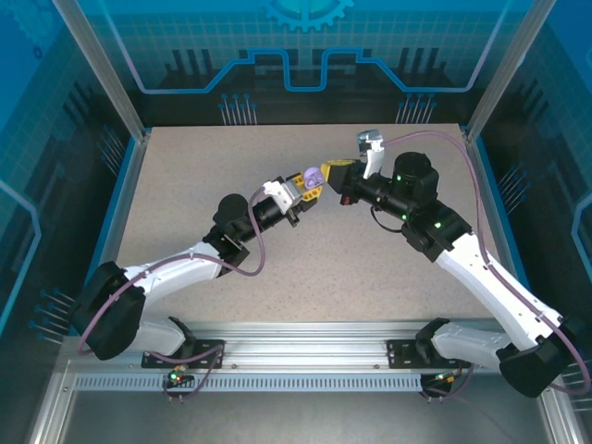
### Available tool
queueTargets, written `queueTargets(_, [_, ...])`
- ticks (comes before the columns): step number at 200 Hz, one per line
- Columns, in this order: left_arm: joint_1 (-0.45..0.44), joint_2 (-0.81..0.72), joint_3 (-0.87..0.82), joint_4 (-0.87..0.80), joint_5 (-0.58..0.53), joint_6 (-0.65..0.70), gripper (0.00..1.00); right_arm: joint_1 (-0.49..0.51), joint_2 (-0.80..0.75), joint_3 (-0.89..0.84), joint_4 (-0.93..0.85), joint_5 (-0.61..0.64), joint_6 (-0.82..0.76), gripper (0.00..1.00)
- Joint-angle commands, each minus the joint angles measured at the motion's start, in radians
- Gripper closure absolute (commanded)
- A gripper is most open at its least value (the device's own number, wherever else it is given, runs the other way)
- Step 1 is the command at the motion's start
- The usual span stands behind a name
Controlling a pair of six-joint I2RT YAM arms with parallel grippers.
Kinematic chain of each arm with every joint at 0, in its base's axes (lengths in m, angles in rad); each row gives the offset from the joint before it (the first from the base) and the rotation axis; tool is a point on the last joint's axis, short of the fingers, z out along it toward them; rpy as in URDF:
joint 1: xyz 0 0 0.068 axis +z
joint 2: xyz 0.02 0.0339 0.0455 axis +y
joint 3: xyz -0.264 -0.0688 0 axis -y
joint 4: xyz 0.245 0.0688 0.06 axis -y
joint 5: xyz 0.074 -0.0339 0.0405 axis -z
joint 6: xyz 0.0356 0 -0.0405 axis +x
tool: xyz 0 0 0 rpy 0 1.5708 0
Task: Insert wireless bluetooth earbuds into charging case
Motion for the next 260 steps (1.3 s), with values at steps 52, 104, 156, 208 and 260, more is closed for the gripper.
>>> queueTargets(52, [-0.003, -0.018, 0.023, 0.021, 0.015, -0.018, 1.0, 0.027, 0.033, -0.006, 0.032, 0.016, -0.029, 0.93])
queueTargets(104, [-0.002, -0.02, 0.019, 0.021, 0.009, -0.021, 1.0, 0.024, 0.037, -0.016, 0.024, 0.032, -0.038, 0.93])
queueTargets(156, [-0.003, -0.022, 0.023, 0.021, 0.004, -0.028, 1.0, 0.023, 0.031, -0.03, 0.008, 0.019, -0.07, 0.94])
queueTargets(208, [-0.004, -0.024, 0.026, 0.021, -0.002, -0.029, 1.0, 0.024, 0.013, -0.045, -0.015, 0.027, -0.112, 0.95])
queueTargets(260, [-0.002, -0.021, 0.031, 0.012, 0.002, -0.035, 1.0, 0.027, 0.029, -0.03, -0.038, -0.008, -0.156, 0.95])
